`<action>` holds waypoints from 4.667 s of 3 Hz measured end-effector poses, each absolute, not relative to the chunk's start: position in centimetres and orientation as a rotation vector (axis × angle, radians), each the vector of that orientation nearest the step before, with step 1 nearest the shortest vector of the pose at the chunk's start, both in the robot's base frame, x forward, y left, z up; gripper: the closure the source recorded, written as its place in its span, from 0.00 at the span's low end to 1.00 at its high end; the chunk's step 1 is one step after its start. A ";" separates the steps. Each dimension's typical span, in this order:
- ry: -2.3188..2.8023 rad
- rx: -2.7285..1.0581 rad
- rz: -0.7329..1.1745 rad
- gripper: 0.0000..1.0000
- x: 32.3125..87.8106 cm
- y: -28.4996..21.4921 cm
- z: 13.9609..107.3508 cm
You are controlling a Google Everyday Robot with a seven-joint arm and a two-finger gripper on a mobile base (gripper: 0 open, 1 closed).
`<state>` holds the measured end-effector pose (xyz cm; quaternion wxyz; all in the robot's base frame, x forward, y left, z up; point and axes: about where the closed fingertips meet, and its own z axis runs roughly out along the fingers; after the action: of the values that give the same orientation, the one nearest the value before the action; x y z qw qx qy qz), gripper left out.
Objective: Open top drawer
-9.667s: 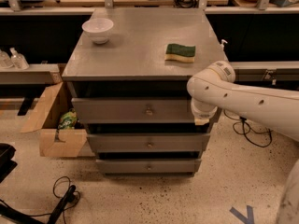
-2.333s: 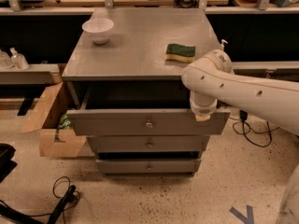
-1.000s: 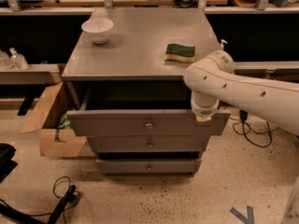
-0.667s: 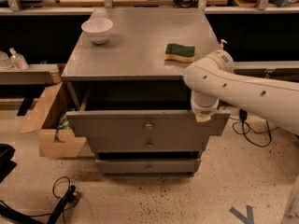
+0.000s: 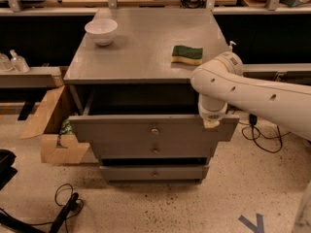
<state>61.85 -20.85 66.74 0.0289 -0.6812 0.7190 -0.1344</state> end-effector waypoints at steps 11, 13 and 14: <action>2.332 -1.975 -0.292 1.00 55.7 -19.1 65.5; 2.392 -1.897 -0.314 1.00 52.8 -19.3 65.4; 2.439 -1.839 -0.325 1.00 50.7 -19.5 65.2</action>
Offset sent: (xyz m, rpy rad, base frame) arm 0.0000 0.0000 0.0002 0.0000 0.0000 0.0000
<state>50.65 -19.47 65.16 0.0348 -0.5982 0.7936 -0.1056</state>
